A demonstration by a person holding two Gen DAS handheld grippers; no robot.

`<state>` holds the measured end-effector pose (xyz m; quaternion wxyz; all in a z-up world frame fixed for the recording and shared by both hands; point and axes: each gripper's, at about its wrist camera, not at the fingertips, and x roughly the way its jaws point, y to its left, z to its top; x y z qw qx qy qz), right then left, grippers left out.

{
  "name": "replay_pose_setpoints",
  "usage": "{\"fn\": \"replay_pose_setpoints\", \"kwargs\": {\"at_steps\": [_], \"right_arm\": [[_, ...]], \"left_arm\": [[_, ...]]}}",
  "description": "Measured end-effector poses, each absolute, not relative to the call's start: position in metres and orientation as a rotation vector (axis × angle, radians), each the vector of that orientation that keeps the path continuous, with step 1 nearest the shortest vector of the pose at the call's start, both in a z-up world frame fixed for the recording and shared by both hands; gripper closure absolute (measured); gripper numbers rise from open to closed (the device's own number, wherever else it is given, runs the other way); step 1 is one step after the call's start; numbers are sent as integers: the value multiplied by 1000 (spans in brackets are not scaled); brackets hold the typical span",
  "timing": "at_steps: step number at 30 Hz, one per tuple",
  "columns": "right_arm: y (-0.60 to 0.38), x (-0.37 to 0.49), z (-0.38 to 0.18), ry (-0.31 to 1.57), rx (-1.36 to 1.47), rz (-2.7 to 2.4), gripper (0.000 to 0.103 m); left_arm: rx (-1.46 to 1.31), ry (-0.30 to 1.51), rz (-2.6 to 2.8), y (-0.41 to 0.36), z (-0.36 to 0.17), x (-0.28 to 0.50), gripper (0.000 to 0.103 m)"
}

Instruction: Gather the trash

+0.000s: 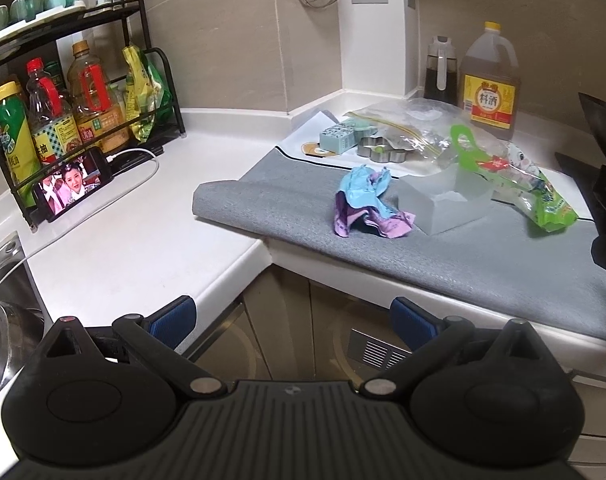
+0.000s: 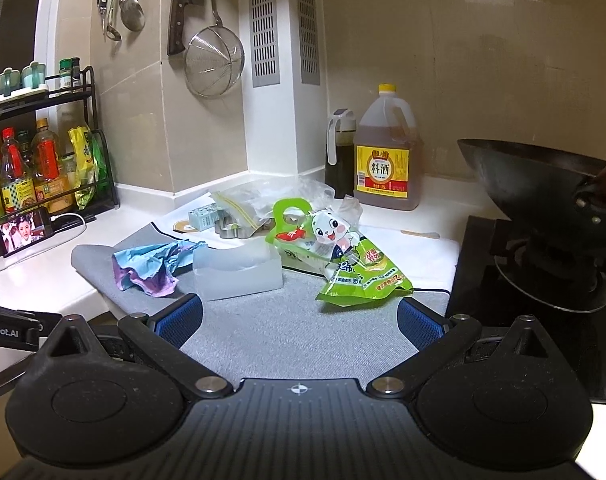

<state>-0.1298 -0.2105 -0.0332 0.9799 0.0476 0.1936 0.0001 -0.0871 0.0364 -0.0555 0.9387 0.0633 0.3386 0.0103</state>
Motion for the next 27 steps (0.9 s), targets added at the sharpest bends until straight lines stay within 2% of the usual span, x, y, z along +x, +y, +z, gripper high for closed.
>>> {"fn": "replay_pose_setpoints", "kwargs": {"at_steps": [13, 23, 27], "right_arm": [[-187, -20, -47, 542, 392, 88, 0], [-152, 52, -48, 570, 550, -231, 0], [-138, 80, -49, 585, 503, -290, 0]], "left_arm": [[111, 723, 96, 58, -62, -77, 0], [80, 723, 113, 79, -61, -80, 0], [71, 724, 113, 84, -61, -81, 0]]}}
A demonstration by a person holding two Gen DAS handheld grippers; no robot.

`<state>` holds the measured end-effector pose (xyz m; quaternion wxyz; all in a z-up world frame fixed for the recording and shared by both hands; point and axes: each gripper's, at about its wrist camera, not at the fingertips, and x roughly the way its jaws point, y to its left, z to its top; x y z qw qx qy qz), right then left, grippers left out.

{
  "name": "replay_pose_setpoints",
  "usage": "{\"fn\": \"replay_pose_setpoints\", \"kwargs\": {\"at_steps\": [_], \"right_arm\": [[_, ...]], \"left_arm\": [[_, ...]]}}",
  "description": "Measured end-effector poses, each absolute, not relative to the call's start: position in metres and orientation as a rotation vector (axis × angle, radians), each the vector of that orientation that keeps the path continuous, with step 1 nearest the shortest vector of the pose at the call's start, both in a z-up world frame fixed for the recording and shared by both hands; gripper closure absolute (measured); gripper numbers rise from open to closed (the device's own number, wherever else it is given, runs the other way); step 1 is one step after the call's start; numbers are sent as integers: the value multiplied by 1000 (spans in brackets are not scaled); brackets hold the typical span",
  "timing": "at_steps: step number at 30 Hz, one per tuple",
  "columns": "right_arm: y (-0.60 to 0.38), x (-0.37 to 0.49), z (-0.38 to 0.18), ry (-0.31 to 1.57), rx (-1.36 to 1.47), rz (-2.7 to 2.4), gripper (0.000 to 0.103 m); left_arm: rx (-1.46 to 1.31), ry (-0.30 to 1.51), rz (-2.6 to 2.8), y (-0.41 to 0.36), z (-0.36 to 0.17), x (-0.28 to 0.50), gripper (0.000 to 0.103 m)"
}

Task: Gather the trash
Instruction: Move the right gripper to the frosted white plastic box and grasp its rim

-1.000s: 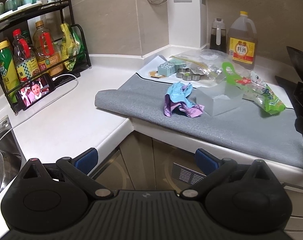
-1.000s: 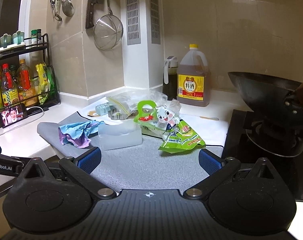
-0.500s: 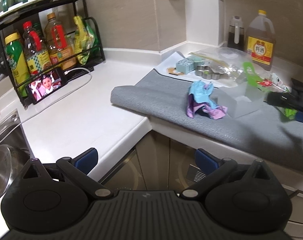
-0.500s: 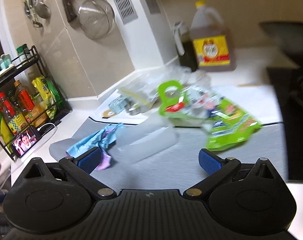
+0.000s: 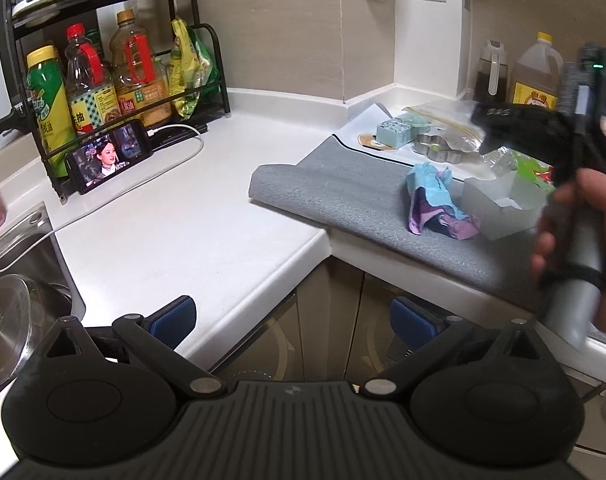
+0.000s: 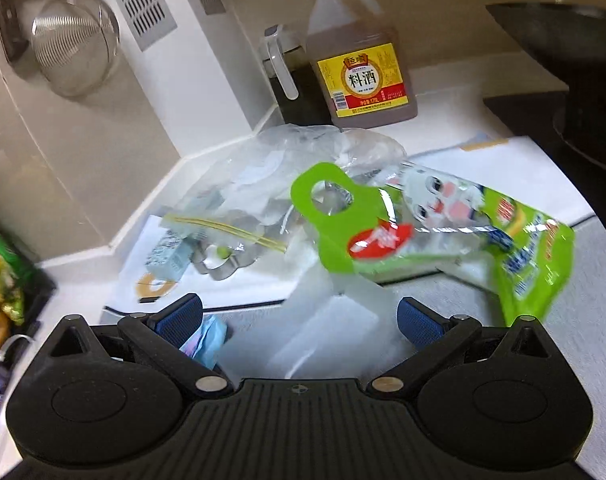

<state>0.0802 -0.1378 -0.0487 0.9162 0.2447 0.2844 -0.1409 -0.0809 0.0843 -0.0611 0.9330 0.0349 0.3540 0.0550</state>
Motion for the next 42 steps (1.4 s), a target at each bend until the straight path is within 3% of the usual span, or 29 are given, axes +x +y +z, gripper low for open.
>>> {"fn": "replay_pose_setpoints", "kwargs": {"at_steps": [6, 19, 27, 35, 42], "right_arm": [[-128, 104, -69, 698, 357, -261, 0], [-201, 38, -70, 705, 300, -82, 0], [-186, 3, -79, 649, 264, 59, 0], [-184, 29, -98, 619, 81, -82, 0], [-184, 29, -100, 632, 52, -49, 0]], "left_arm": [[57, 724, 114, 91, -61, -81, 0], [57, 734, 87, 82, -68, -75, 0], [85, 716, 63, 64, -58, -58, 0], [113, 665, 8, 24, -45, 4, 0], [122, 793, -63, -8, -85, 70, 0]]}}
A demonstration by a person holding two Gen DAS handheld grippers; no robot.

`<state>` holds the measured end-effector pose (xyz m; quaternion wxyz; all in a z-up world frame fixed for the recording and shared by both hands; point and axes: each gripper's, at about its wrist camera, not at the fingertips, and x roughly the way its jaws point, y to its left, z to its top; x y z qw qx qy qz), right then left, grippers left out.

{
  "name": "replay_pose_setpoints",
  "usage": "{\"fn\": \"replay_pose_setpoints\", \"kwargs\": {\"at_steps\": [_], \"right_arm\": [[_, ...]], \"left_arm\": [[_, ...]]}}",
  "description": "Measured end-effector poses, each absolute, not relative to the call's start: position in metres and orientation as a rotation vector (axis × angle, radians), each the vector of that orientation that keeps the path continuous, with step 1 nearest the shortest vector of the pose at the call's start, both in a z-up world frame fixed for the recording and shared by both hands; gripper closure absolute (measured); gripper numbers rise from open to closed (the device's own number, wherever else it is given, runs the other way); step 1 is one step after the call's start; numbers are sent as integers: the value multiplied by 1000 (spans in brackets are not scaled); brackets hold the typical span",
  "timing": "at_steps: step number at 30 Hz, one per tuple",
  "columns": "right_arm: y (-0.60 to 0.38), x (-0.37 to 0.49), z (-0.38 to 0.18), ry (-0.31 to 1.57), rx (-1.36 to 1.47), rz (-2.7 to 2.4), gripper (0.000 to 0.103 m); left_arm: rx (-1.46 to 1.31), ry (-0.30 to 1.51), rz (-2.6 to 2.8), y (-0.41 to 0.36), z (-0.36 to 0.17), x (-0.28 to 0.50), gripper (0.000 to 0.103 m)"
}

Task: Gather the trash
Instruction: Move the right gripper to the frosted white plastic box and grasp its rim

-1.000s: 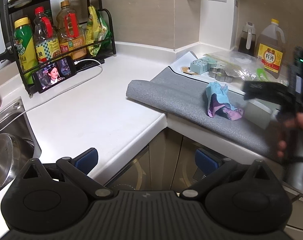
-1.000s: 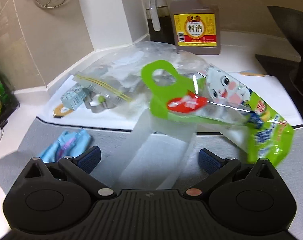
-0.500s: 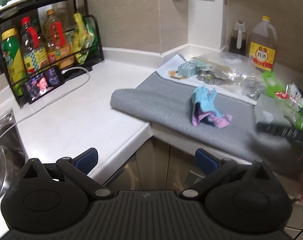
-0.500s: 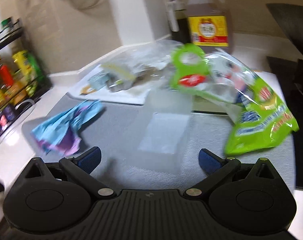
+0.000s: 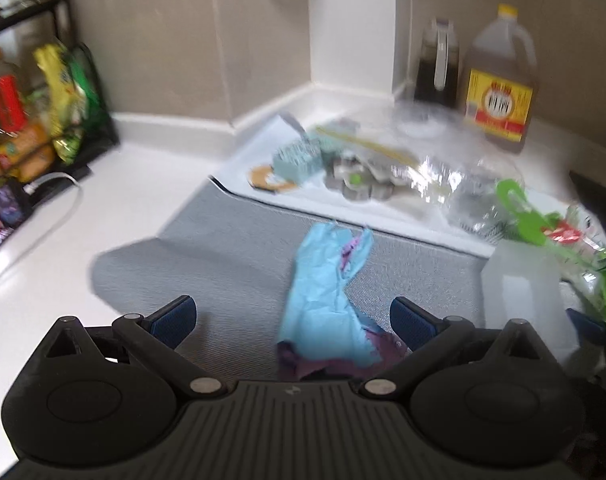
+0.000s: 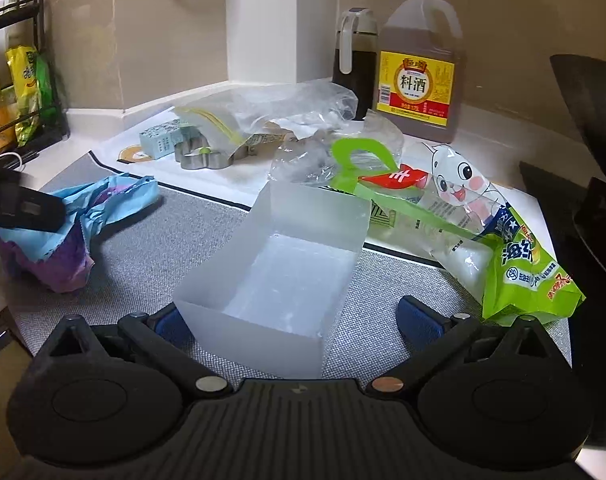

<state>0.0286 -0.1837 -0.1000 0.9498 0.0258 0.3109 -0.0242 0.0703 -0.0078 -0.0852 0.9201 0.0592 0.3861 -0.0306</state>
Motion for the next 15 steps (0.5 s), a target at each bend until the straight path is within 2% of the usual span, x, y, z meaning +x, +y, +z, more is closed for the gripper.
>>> {"fn": "replay_pose_setpoints", "kwargs": {"at_steps": [4, 7, 15], "right_arm": [[-182, 27, -100, 630, 52, -47, 0], [-182, 27, -100, 629, 52, -48, 0], [-182, 27, -100, 630, 52, -48, 0]], "left_arm": [[103, 922, -94, -9, -112, 92, 0], [180, 905, -89, -10, -122, 93, 0], [112, 884, -122, 4, -127, 93, 0]]}}
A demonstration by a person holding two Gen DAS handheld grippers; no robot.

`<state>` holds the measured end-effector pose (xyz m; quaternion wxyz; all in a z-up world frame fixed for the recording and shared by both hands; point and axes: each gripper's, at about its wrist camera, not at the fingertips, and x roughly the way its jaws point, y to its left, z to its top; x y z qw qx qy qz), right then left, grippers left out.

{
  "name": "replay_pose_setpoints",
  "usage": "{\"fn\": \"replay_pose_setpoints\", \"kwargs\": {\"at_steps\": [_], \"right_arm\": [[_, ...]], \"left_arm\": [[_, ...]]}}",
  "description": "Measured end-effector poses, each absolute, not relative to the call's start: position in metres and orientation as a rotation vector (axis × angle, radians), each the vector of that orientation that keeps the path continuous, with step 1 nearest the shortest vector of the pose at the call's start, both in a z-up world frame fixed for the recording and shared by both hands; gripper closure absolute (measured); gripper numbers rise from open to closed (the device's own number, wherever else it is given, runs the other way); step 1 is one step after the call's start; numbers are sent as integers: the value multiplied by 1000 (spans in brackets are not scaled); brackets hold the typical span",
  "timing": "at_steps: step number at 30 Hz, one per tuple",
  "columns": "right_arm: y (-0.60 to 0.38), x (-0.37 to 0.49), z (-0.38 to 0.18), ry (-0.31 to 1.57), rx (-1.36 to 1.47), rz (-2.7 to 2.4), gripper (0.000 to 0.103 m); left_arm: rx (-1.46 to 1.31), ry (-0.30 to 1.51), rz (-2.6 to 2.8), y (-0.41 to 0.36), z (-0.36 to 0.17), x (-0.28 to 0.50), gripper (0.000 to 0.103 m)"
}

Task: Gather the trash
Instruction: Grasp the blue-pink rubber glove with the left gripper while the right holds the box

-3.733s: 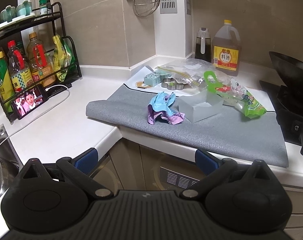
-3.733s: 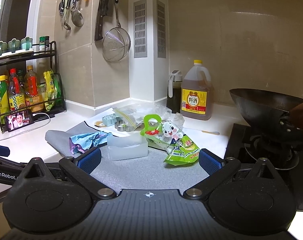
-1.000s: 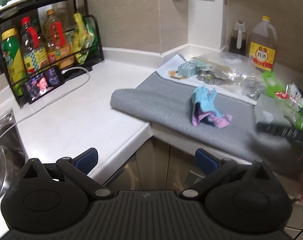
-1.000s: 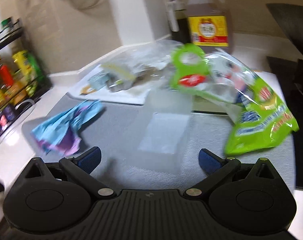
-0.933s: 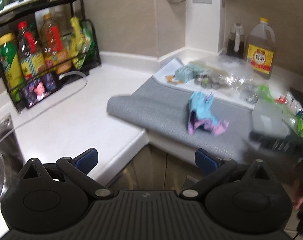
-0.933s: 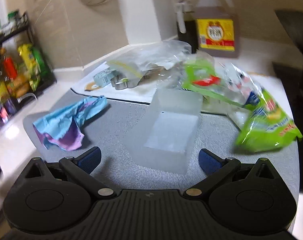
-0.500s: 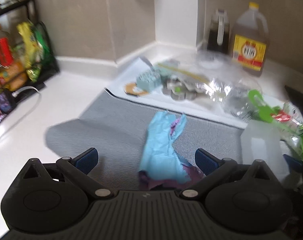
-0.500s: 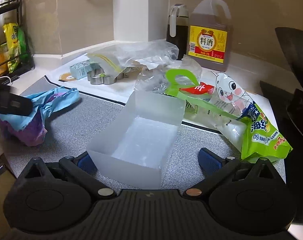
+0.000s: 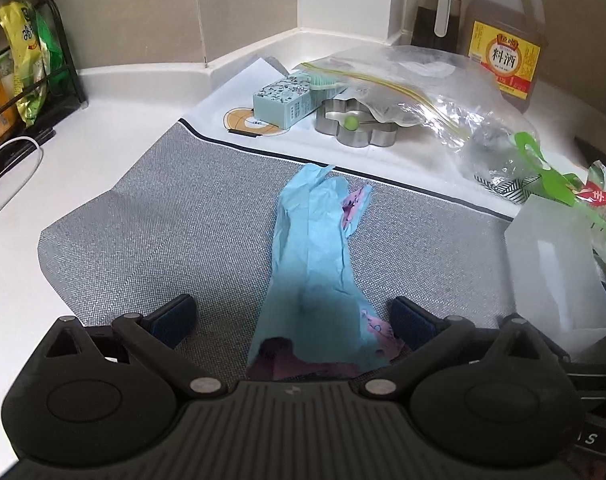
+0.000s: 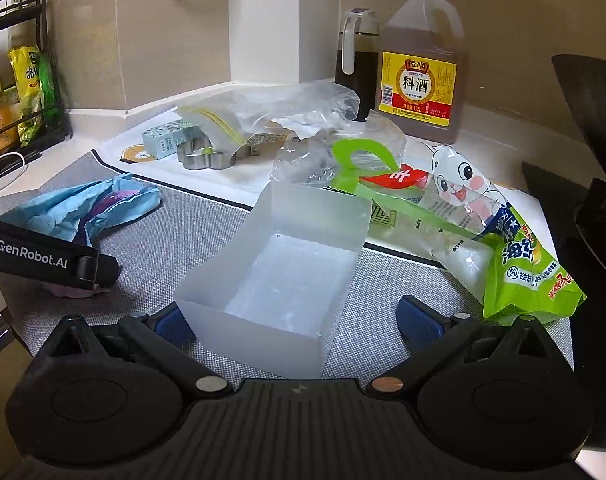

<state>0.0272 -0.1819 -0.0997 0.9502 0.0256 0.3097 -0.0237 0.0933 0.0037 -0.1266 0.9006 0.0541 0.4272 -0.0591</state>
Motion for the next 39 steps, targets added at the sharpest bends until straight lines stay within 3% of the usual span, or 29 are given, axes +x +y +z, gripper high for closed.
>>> {"fn": "replay_pose_setpoints", "kwargs": {"at_steps": [32, 34, 37, 38, 39], "right_arm": [[-182, 27, -100, 632, 49, -53, 0], [-181, 25, -99, 630, 45, -58, 3], [-179, 19, -94, 619, 45, -41, 28], [-179, 19, -93, 617, 48, -37, 31], [-180, 17, -91, 622, 66, -30, 32]], "left_arm": [[125, 856, -126, 2, -126, 89, 0], [125, 870, -117, 2, -125, 89, 0], [129, 893, -113, 4, -119, 86, 0], [122, 882, -120, 6, -115, 84, 6], [116, 876, -128, 8, -113, 81, 17]]}}
